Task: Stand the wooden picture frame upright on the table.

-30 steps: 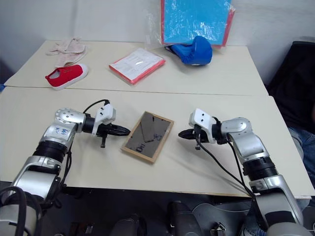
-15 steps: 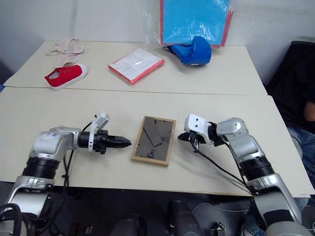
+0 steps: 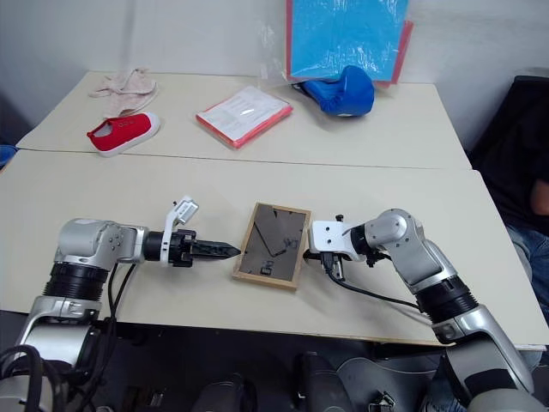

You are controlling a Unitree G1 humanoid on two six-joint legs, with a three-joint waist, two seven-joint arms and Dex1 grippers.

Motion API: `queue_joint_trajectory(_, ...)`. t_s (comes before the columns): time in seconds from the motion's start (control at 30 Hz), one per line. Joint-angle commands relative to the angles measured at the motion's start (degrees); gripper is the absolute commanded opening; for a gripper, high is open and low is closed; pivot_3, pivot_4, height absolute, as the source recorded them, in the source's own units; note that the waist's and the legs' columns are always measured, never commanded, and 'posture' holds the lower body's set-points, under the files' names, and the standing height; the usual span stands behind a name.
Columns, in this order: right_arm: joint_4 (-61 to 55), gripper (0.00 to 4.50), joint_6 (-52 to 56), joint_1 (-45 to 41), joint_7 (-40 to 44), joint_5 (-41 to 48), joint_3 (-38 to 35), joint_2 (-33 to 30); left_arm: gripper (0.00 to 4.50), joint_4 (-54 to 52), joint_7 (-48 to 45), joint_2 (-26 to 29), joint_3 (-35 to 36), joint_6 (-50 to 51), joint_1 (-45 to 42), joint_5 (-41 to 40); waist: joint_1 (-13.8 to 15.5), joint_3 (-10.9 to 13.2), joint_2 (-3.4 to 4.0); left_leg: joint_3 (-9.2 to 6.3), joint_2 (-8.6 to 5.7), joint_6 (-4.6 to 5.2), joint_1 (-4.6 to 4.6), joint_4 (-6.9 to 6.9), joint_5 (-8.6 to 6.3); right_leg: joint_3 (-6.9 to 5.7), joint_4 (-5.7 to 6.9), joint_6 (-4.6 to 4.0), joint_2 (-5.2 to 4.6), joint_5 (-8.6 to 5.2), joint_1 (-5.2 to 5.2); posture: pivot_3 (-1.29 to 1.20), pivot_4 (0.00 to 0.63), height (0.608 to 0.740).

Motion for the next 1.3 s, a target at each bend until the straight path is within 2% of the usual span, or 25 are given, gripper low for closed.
queue_joint_trajectory(0.03,-1.2,0.0,-0.5,-0.2,-0.9,-0.4,0.3,1.3,4.48,0.8,2.9,-3.9,-5.5,0.2,0.6,1.0,0.0,-0.1,0.05,0.0,-0.01,0.01,0.01,0.0,0.0,0.0,0.0,0.0,0.0,0.0,0.02,0.0,0.15,0.74)
queue_joint_trajectory(0.23,-0.8,0.0,-0.7,-0.1,-1.7,-1.2,-0.3,1.8,4.48,0.2,4.4,-6.8,-5.7,1.8,-0.3,-0.3,0.1,-0.2,0.15,-0.04,-0.04,0.08,0.38,-0.01,-0.05,-0.02,-0.11,0.01,-0.04,0.0,0.49,0.0,0.15,0.74)
queue_joint_trajectory(0.33,-1.5,0.0,-0.5,0.7,-1.6,-0.9,-0.6,1.2,3.93,1.0,5.1,-6.9,-3.8,2.1,-1.1,-1.1,0.0,-0.2,0.15,-0.04,-0.03,0.08,0.37,-0.01,-0.05,-0.03,-0.13,0.01,-0.04,0.0,0.49,0.0,0.15,0.74)
queue_joint_trajectory(0.43,-2.0,0.0,-0.5,1.4,-1.6,-0.9,-0.6,0.6,3.11,1.3,4.5,-5.0,-3.7,2.0,-1.5,-1.2,-0.1,-0.2,0.14,-0.05,-0.02,0.07,0.37,-0.01,-0.05,-0.04,-0.12,0.01,-0.04,0.0,0.47,0.0,0.15,0.74)
queue_joint_trajectory(0.77,-2.3,0.0,-2.4,0.7,4.4,0.2,-1.2,-7.1,3.11,-1.4,1.6,3.1,-4.5,1.3,-0.3,-2.2,-0.5,-0.2,0.12,-0.05,-0.01,0.03,0.38,-0.03,-0.04,-0.04,-0.09,0.01,-0.03,-0.01,0.45,0.0,0.15,0.74)
queue_joint_trajectory(0.87,-2.9,0.0,-2.7,0.8,5.0,0.4,-1.0,-7.3,3.64,-2.3,1.1,4.1,-5.2,1.1,0.1,-2.7,-0.5,-0.2,0.11,-0.04,0.0,0.03,0.38,-0.03,-0.03,-0.03,-0.09,0.01,-0.02,-0.01,0.45,0.0,0.15,0.74)
queue_joint_trajectory(0.97,-5.7,0.0,-1.2,1.2,5.8,0.8,-0.4,-6.6,4.49,-2.5,2.0,3.4,-7.0,2.1,-0.1,-2.5,-0.3,-0.2,0.11,-0.04,-0.01,0.03,0.37,-0.03,-0.04,-0.03,-0.1,0.01,-0.02,-0.01,0.45,0.0,0.15,0.74)
queue_joint_trajectory(1.3,-6.5,0.0,-0.1,0.6,4.9,-0.2,0.1,-5.0,4.49,1.2,5.4,-4.5,-9.9,2.1,-3.3,-1.5,0.5,-0.2,0.12,-0.1,-0.04,0.14,0.34,-0.02,-0.09,-0.07,-0.27,0.03,-0.07,0.0,0.52,0.0,0.15,0.74)
